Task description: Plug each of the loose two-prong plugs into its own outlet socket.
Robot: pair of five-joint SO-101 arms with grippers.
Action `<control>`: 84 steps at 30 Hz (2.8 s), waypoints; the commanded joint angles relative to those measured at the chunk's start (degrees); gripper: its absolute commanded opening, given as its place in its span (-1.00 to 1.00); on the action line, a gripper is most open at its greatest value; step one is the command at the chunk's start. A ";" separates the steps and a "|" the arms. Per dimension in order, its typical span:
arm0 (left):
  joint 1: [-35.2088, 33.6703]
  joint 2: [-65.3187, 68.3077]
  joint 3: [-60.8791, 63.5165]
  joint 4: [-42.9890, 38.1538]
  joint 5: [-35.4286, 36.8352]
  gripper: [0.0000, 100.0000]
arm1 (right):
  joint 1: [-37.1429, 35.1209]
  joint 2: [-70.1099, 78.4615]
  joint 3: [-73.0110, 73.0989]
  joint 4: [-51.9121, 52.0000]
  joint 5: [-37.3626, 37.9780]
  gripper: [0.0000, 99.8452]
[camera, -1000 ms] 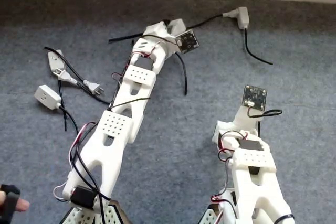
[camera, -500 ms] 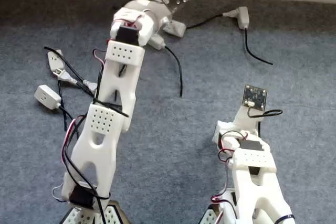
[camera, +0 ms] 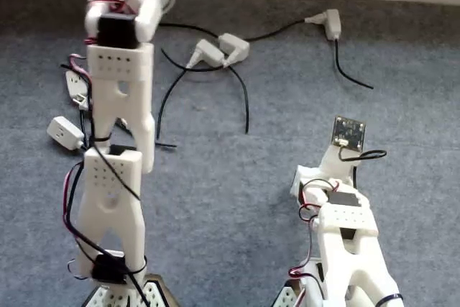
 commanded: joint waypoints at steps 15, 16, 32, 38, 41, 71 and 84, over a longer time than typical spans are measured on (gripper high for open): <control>-29.32 -6.11 9.71 37.27 25.49 -0.50 | -0.48 -0.66 -0.13 -0.84 0.09 -0.99; -30.37 -6.11 12.62 37.19 26.73 -0.50 | -0.48 -0.66 -0.13 -0.75 0.09 -0.99; -35.38 -6.20 49.01 37.27 36.84 -0.50 | -0.48 -0.66 0.84 -0.92 0.09 -0.99; -35.03 -6.11 49.19 37.01 36.84 -0.50 | -0.48 -0.66 0.84 -0.92 0.09 -0.99; -34.24 -6.02 49.36 35.52 36.84 -0.50 | -0.48 -0.66 0.84 -0.92 0.09 -0.99; -32.31 3.03 32.75 36.75 45.10 -0.50 | -0.48 -0.66 0.75 -0.92 0.09 -0.99; -28.09 3.47 40.57 36.66 45.10 -0.50 | -0.48 -0.66 0.75 -0.92 0.09 -0.99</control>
